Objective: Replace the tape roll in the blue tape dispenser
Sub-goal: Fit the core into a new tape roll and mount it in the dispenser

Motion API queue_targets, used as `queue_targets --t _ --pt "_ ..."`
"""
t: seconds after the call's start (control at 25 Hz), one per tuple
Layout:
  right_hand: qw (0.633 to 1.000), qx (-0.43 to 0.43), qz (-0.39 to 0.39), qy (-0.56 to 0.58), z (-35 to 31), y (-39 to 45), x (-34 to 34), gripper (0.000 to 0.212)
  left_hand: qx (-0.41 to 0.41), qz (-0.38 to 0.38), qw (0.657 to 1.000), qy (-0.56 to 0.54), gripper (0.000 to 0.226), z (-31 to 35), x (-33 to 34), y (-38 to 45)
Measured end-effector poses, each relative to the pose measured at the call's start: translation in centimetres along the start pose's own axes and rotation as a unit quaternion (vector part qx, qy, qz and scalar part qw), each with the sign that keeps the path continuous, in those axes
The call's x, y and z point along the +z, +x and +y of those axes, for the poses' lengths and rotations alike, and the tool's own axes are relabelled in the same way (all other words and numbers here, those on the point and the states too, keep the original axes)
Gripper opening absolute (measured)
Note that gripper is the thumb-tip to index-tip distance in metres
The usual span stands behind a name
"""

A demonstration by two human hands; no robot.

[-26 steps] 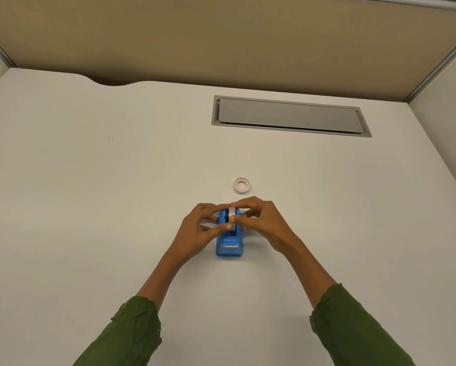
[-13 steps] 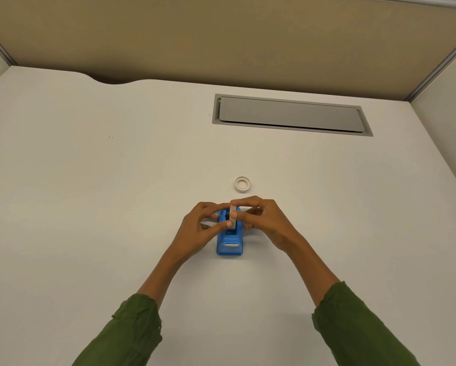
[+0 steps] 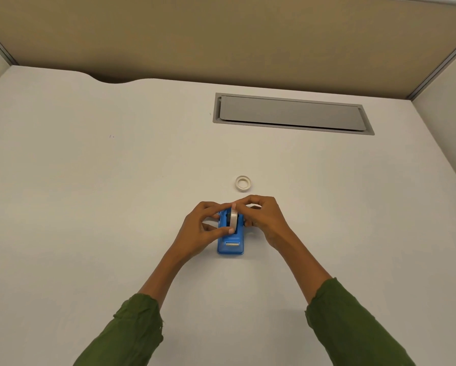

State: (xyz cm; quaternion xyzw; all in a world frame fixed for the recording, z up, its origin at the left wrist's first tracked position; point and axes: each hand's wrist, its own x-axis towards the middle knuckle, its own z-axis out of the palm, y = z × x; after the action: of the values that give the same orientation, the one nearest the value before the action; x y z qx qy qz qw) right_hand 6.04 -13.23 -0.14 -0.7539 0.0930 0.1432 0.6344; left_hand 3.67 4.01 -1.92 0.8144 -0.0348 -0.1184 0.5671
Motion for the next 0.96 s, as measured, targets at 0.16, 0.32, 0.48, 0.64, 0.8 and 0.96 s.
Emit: queue_targets --t 0.16,0.32,0.48,0.64,0.8,0.96 --pt "0.999 -0.001 -0.044 0.019 -0.1 -0.4 -0.8 0.021 0.003 -0.002 1.0 -0.006 0.047 0.0 -0.1 0.0" --pt "0.996 -0.009 -0.083 0.014 -0.1 -0.7 -1.4 0.027 -0.002 0.001 1.0 -0.004 0.049 -0.3 0.0 0.2" --pt "0.998 -0.009 -0.054 0.029 -0.1 -0.3 -1.0 0.017 0.001 -0.001 1.0 -0.001 0.05 -0.2 0.0 0.2" --pt "0.999 0.001 -0.04 0.018 -0.2 0.2 -0.8 0.02 0.001 -0.001 1.0 -0.001 0.05 -0.5 0.0 0.2" --pt "0.998 -0.007 -0.061 -0.008 -0.5 0.2 -1.3 0.02 -0.001 -0.001 1.0 0.002 0.049 -0.3 0.1 0.2" --pt "0.981 -0.068 -0.092 -0.158 -1.4 0.5 -1.8 0.013 0.004 0.001 1.0 0.002 0.05 -0.1 -0.1 0.1"
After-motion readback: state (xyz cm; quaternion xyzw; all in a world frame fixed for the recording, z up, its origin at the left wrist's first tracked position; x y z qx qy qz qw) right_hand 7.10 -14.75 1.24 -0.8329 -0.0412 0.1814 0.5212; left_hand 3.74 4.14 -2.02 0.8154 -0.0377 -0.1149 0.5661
